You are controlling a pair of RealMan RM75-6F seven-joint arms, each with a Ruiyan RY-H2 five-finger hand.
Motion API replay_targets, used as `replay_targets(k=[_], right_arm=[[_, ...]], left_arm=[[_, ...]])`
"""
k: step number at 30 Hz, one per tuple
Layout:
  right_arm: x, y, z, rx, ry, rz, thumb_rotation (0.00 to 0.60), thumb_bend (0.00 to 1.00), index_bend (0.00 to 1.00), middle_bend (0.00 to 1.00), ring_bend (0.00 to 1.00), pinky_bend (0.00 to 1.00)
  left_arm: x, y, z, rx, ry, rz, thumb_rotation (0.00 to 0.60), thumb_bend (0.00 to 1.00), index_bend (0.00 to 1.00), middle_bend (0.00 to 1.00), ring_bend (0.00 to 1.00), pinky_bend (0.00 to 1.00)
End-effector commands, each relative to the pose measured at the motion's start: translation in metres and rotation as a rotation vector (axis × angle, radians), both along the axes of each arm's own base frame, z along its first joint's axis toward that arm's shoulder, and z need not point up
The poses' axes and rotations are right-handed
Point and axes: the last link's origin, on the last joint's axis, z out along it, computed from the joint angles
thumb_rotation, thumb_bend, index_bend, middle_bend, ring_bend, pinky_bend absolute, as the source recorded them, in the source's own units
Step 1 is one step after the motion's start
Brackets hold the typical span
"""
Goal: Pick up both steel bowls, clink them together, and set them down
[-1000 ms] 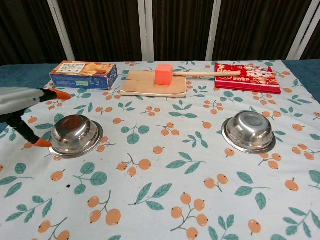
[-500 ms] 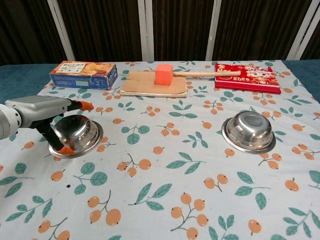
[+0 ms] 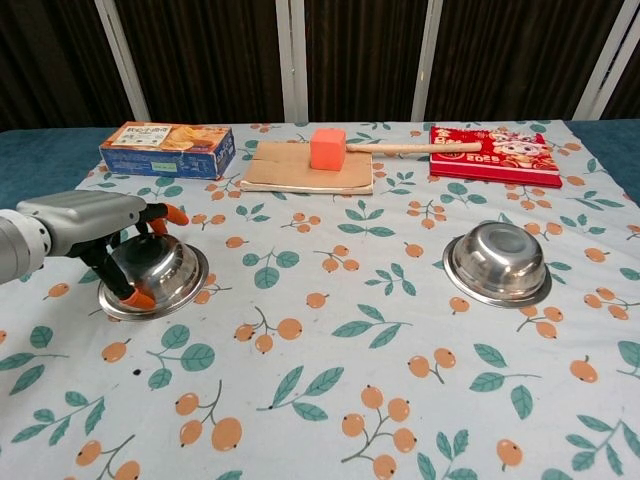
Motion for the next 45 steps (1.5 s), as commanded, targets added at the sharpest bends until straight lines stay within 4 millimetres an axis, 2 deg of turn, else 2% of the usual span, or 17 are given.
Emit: replay_targets(k=[1,6,12,24,30,34,41,45], right_arm=[[0.0,0.0,0.0,0.002,0.002,-0.002,0.6,0.39,0.0,0.0,0.0,0.0],[0.0,0.0,-0.001,0.004,0.002,-0.005,0.6,0.39,0.0,0.0,0.0,0.0],[0.0,0.0,-0.002,0.006,0.005,-0.007,0.6,0.39,0.0,0.0,0.0,0.0],[0.0,-0.001,-0.002,0.003,0.005,-0.005,0.6,0.39,0.0,0.0,0.0,0.0],[0.004,-0.007,-0.009,0.007,0.006,0.035,0.6,0.39,0.0,0.0,0.0,0.0],[0.011,-0.019,-0.021,0.059,0.022,0.071,0.6,0.39,0.0,0.0,0.0,0.0],[0.035,-0.057,-0.05,0.232,0.091,0.119,0.6,0.39,0.0,0.0,0.0,0.0],[0.048,-0.083,-0.076,0.345,0.153,0.129,0.6,0.39,0.0,0.0,0.0,0.0]], left_arm=[[0.0,0.0,0.001,0.005,0.0,0.002,0.57,0.13,0.36,0.45,0.33,0.48],[0.0,0.0,0.002,0.019,-0.011,0.006,0.6,0.19,0.48,0.61,0.47,0.63],[0.001,-0.001,0.006,0.055,-0.034,-0.009,0.6,0.23,0.56,0.67,0.53,0.71],[0.0,-0.003,0.015,0.085,-0.133,-0.038,0.6,0.25,0.57,0.69,0.54,0.73],[-0.006,-0.002,0.023,0.095,-0.182,-0.046,0.6,0.25,0.57,0.69,0.54,0.73],[-0.008,-0.002,0.03,0.103,-0.212,-0.054,0.6,0.25,0.56,0.69,0.54,0.73],[-0.006,-0.01,0.045,0.124,-0.277,-0.091,0.6,0.25,0.55,0.68,0.54,0.72],[-0.004,-0.017,0.048,0.109,-0.292,-0.119,0.6,0.25,0.55,0.68,0.53,0.72]])
